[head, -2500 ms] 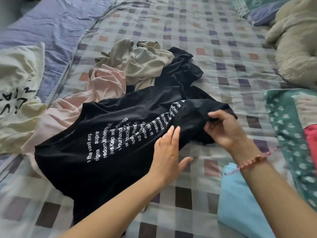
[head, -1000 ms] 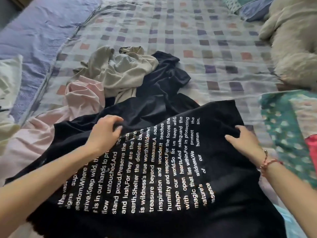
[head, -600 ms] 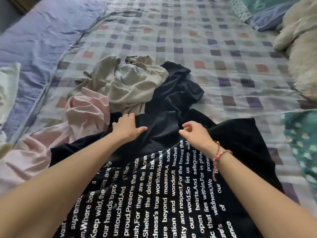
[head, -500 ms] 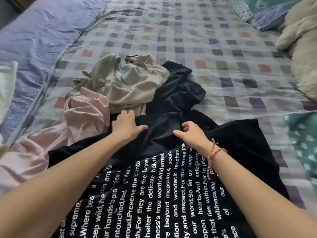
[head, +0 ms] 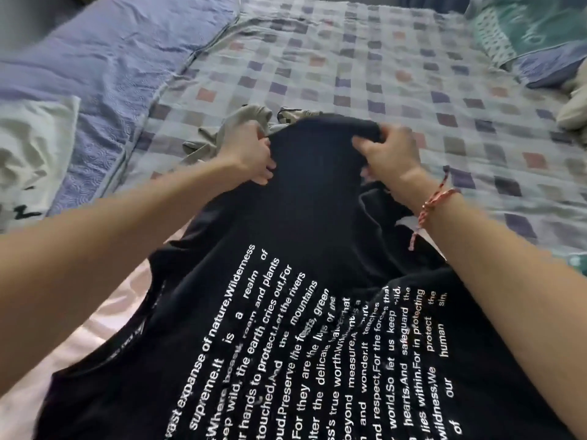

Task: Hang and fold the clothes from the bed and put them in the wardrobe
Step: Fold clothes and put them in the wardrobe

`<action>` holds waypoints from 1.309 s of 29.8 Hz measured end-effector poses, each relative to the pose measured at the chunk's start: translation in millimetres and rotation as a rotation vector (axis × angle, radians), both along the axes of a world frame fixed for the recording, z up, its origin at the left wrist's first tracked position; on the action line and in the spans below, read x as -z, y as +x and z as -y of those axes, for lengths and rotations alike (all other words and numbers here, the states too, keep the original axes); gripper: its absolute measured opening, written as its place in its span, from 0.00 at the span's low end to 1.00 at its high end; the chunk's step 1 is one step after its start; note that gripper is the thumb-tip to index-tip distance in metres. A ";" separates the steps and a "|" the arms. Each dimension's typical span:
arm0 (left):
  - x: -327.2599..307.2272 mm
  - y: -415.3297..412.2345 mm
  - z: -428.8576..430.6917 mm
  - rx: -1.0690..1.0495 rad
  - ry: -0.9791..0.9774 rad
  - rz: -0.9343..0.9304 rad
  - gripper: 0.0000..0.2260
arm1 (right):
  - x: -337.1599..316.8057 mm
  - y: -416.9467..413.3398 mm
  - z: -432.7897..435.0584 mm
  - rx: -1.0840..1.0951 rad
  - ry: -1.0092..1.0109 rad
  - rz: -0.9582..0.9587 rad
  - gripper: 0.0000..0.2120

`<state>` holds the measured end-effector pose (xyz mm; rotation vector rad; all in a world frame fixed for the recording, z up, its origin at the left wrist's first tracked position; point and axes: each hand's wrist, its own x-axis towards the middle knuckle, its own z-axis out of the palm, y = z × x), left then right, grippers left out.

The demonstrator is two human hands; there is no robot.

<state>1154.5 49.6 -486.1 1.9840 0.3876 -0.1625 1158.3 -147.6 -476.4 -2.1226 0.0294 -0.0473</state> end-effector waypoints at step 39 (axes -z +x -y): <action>35.1 -110.1 -105.2 -0.116 -0.257 -0.524 0.07 | 100.1 -112.7 154.1 -0.294 -1.336 0.279 0.12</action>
